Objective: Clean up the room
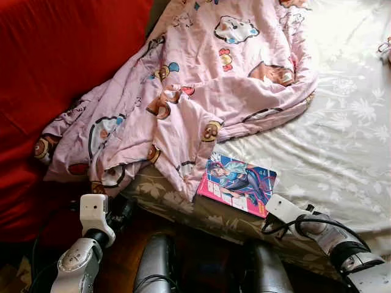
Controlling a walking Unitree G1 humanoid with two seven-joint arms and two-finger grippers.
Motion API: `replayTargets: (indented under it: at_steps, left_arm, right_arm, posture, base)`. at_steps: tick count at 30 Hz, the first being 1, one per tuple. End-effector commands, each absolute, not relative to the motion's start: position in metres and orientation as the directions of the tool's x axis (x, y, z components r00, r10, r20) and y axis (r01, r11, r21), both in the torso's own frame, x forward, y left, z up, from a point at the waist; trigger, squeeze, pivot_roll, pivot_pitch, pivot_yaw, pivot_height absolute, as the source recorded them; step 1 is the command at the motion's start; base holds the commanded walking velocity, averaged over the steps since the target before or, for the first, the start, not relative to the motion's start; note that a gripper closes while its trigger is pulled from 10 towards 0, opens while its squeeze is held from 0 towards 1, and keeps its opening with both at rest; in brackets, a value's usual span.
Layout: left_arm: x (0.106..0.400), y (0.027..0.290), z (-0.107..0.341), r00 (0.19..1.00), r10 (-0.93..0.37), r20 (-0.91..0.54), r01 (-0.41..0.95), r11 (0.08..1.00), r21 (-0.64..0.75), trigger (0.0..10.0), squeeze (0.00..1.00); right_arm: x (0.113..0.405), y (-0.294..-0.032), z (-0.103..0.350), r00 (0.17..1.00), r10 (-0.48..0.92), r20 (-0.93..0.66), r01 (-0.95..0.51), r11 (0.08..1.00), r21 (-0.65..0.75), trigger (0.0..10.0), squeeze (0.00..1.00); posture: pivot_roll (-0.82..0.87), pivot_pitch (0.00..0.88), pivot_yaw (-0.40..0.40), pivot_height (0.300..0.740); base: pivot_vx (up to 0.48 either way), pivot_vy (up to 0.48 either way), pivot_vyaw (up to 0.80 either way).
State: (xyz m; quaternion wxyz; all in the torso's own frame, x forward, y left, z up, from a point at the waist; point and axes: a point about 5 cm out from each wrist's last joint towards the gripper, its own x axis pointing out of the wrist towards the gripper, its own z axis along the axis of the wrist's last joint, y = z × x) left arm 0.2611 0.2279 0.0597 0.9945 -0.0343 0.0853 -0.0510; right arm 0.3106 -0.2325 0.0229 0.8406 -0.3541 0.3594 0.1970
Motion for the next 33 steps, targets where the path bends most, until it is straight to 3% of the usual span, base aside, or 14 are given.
replayTargets:
  at_steps: [1, 3, 8, 14, 23, 26, 33]
  left_arm:
    - [0.255, 0.231, 0.052, 0.975, -0.095, -0.2, 0.082, 0.994, -0.075, 10.0, 0.0]
    - [0.256, 0.229, 0.051, 0.975, -0.094, -0.202, 0.08, 0.994, -0.079, 10.0, 0.0]
    - [0.258, 0.227, 0.049, 0.974, -0.096, -0.203, 0.081, 0.993, -0.083, 10.0, 0.0]
    - [0.259, 0.227, 0.047, 0.974, -0.092, -0.206, 0.075, 0.993, -0.089, 10.0, 0.0]
    - [0.26, 0.23, 0.04, 0.971, -0.082, -0.224, 0.063, 0.994, -0.093, 10.0, 0.0]
    - [0.263, 0.229, 0.038, 0.97, -0.083, -0.227, 0.063, 0.994, -0.095, 10.0, 0.0]
    - [0.27, 0.22, 0.034, 0.968, -0.101, -0.231, 0.079, 0.991, -0.106, 10.0, 0.0]
  right_arm:
    - [0.307, -0.232, 0.018, 0.671, 0.073, -0.738, -0.553, 0.712, -0.433, 0.0, 0.0]
    - [0.311, -0.23, 0.022, 0.715, 0.066, -0.696, -0.486, 0.763, -0.426, 0.0, 0.0]
    - [0.309, -0.232, 0.021, 0.729, 0.056, -0.682, -0.463, 0.774, -0.432, 0.0, 0.0]
    - [0.307, -0.234, 0.021, 0.775, 0.074, -0.628, -0.374, 0.854, -0.361, 0.0, 0.0]
    - [0.284, -0.237, 0.007, 0.786, 0.065, -0.615, -0.335, 0.881, -0.335, 0.0, 0.0]
    - [0.278, -0.237, 0.006, 0.777, 0.063, -0.626, -0.368, 0.852, -0.371, 0.0, 0.0]
    - [0.277, -0.237, 0.031, 0.872, 0.072, -0.485, -0.281, 0.883, -0.375, 0.0, 0.0]
  posture:
    - [0.15, 0.302, 0.052, 0.616]
    - [0.14, 0.29, 0.049, 0.616]
    - [0.13, 0.28, 0.041, 0.616]
    - [0.11, 0.277, 0.032, 0.616]
    - [0.07, 0.236, 0.024, 0.616]
    - [0.05, 0.233, 0.023, 0.616]
    - [0.01, 0.21, 0.01, 0.616]
  base:
    - [0.0, 0.0, 0.0]
    - [0.0, 0.0, 0.0]
    - [0.0, 0.0, 0.0]
    - [0.0, 0.0, 0.0]
    - [0.0, 0.0, 0.0]
    - [0.0, 0.0, 0.0]
    - [0.0, 0.0, 0.0]
